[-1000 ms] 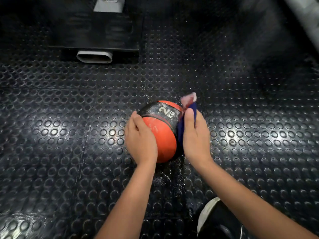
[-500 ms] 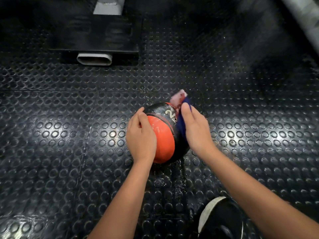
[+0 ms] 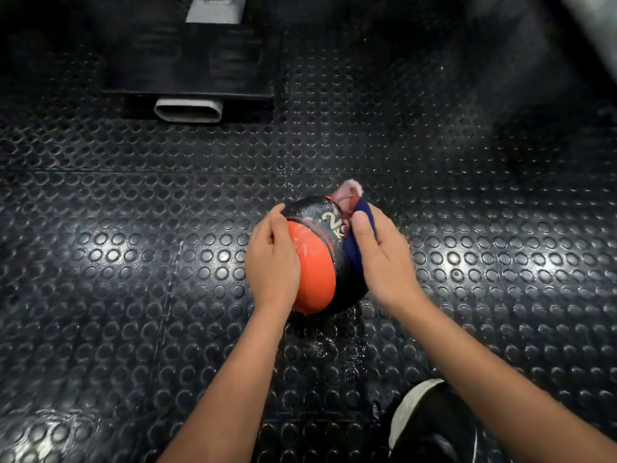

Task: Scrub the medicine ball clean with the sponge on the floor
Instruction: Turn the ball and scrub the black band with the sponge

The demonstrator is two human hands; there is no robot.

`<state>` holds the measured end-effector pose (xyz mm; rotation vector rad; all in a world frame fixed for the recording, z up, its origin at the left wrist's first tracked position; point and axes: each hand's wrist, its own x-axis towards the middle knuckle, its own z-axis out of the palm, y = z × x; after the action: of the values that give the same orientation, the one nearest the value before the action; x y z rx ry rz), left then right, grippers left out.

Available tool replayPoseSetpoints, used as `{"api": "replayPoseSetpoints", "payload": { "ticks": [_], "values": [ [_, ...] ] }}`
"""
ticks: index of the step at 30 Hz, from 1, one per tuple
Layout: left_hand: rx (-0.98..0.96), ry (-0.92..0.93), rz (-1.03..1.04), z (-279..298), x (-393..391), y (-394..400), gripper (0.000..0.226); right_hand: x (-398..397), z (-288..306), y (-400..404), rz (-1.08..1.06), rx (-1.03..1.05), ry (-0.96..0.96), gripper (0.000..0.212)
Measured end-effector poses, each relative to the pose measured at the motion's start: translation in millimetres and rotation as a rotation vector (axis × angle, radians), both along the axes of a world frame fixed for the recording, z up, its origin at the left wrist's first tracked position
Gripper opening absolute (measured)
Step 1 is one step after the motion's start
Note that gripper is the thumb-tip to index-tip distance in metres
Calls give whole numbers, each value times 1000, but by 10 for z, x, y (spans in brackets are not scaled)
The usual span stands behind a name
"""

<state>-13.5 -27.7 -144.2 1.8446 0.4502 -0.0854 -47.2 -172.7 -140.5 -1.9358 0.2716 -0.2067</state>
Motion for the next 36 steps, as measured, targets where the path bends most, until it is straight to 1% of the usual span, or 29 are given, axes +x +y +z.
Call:
{"api": "replayPoseSetpoints", "payload": {
  "ticks": [1,2,4,6,7,8,9,10,11,13,15,16,17,19,20,22,23,25,27,29,30,31,32,33,34,35,36],
  "values": [
    [3,5,-13,-4,-9,14,40,5,-94,-28,-44,40,22,25],
    [12,5,-24,-9,-12,19,40,17,-195,-79,-126,104,85,31],
    [32,-13,-37,-3,-10,-16,39,48,-384,-213,-263,246,306,46],
    [46,-24,-38,8,3,-60,39,107,-473,-318,-281,461,530,61],
    [54,-21,-46,13,10,-72,39,128,-491,-356,-274,539,603,63],
    [56,-14,-55,7,22,-73,39,143,-441,-354,-272,561,641,61],
    [53,-10,-58,1,37,-64,39,164,-375,-328,-268,530,631,57],
    [45,-9,-57,-15,57,-42,38,173,-293,-272,-265,440,573,54],
    [39,-10,-56,-25,73,-15,38,154,-235,-213,-259,323,480,51],
    [16,-13,-63,-59,83,61,39,89,-99,-97,-218,153,284,44],
    [-7,-18,-78,-85,71,119,41,16,-119,-52,-168,65,201,38],
    [-7,-26,-91,-96,59,129,41,-8,-204,-61,-169,81,193,37],
    [2,-31,-102,-95,47,125,40,-11,-282,-97,-208,147,213,39],
    [39,-43,-104,-77,40,83,37,16,-402,-176,-285,350,364,48],
    [52,-45,-103,-69,44,50,36,23,-464,-232,-307,399,454,51],
    [52,-44,-116,-67,70,3,35,63,-523,-361,-260,407,603,51],
    [50,-44,-135,-71,91,5,36,75,-525,-415,-230,415,648,51],
    [61,-59,-215,-68,153,59,38,101,-500,-477,-201,407,626,55],
    [169,-116,-349,-21,253,165,40,113,-412,-442,-206,276,514,56],
    [333,-196,-528,36,380,239,46,100,-255,-350,-192,124,364,41],
    [432,-238,-575,40,429,254,52,93,-198,-302,-153,92,296,36],
    [546,-285,-549,28,459,252,58,82,-145,-275,-117,90,246,33],
    [639,-327,-432,7,461,245,61,79,-109,-262,-107,118,219,32],
    [679,-327,-265,6,424,232,60,88,-75,-245,-122,154,195,31],
    [644,-280,-90,7,354,203,58,92,-64,-238,-154,184,183,31],
    [558,-213,50,22,260,152,56,98,-66,-236,-182,212,182,32],
    [451,-144,139,18,155,85,54,104,-98,-251,-201,245,186,34]
  ]
}}
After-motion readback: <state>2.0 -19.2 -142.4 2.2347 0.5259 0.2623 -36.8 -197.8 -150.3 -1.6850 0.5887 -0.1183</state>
